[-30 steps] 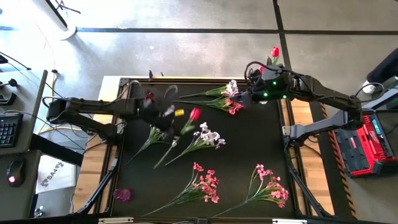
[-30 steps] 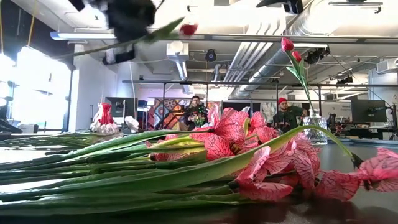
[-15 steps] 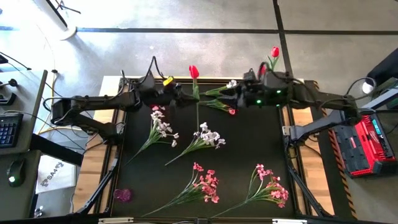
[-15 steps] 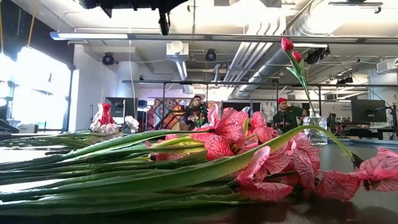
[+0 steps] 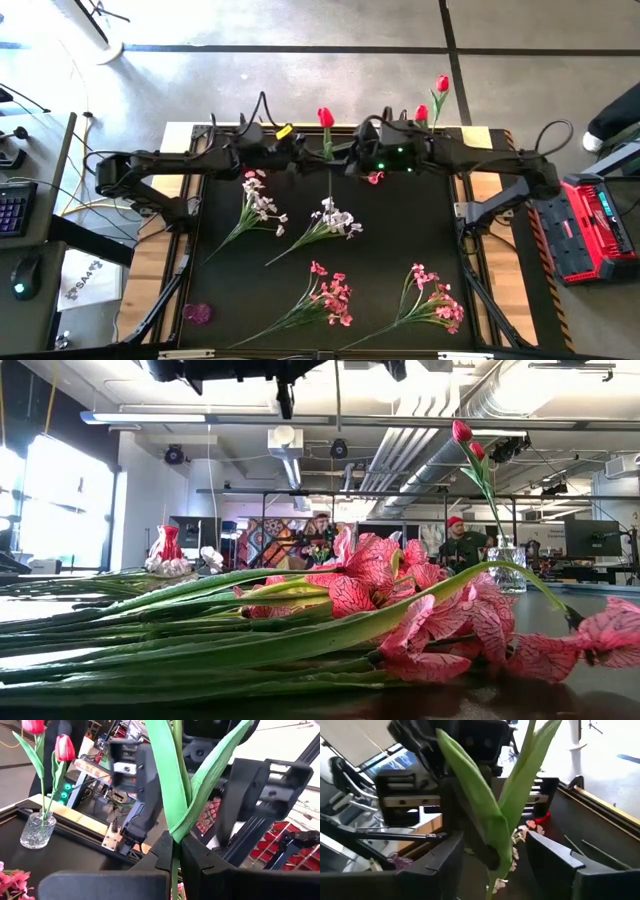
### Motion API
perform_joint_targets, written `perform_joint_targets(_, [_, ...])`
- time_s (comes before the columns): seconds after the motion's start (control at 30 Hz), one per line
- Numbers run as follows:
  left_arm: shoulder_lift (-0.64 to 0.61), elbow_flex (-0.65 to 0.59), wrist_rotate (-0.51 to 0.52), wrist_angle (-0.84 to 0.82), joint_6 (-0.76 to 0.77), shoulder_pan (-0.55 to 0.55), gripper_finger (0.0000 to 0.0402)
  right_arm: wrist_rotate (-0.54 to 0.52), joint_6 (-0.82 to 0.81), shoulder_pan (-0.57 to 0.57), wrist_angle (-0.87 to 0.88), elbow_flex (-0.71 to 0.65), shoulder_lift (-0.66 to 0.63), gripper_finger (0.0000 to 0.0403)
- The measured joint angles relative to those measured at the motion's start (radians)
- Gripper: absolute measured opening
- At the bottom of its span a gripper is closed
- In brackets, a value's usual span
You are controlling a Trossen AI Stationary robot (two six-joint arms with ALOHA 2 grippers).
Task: Sort flowers into vase by color
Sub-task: Put the red tulip into the transparent vase
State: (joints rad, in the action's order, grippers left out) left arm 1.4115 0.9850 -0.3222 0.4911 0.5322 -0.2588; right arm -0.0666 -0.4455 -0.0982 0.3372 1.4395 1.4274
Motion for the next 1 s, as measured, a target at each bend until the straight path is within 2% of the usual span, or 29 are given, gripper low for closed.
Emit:
perform_joint_targets(0.13, [0.0,0.003,-0.004,0.0,-0.008,0.0,0.0003,-0.018,-0.001,-0.013,-0.012,0.0,0.008,0.0199])
perform_joint_targets(0.2, [0.0,0.003,-0.008,-0.005,-0.022,-0.001,0.0003,-0.03,-0.013,-0.021,-0.012,0.0,0.008,0.0185])
perform_joint_targets(0.5, [0.0,0.003,-0.016,-0.055,-0.095,-0.001,0.0019,0.046,-0.019,-0.048,-0.012,0.0,0.014,0.0023])
perform_joint_targets(0.57, [0.0,0.003,-0.016,-0.058,-0.098,-0.001,0.0024,0.046,-0.005,-0.049,-0.012,0.0,0.014,0.0009])
perform_joint_targets(0.67, [0.0,0.003,0.0,-0.059,-0.099,-0.001,0.0033,0.031,0.0,-0.051,-0.005,0.0,0.008,0.0014])
perform_joint_targets(0.8, [-0.002,0.004,0.013,-0.093,-0.096,-0.012,0.0058,-0.057,0.009,-0.059,0.083,0.0,-0.036,0.0004])
perform_joint_targets(1.0, [-0.004,0.004,0.015,-0.176,-0.092,-0.033,0.0111,-0.33,-0.008,-0.059,0.356,0.0,-0.144,0.0002])
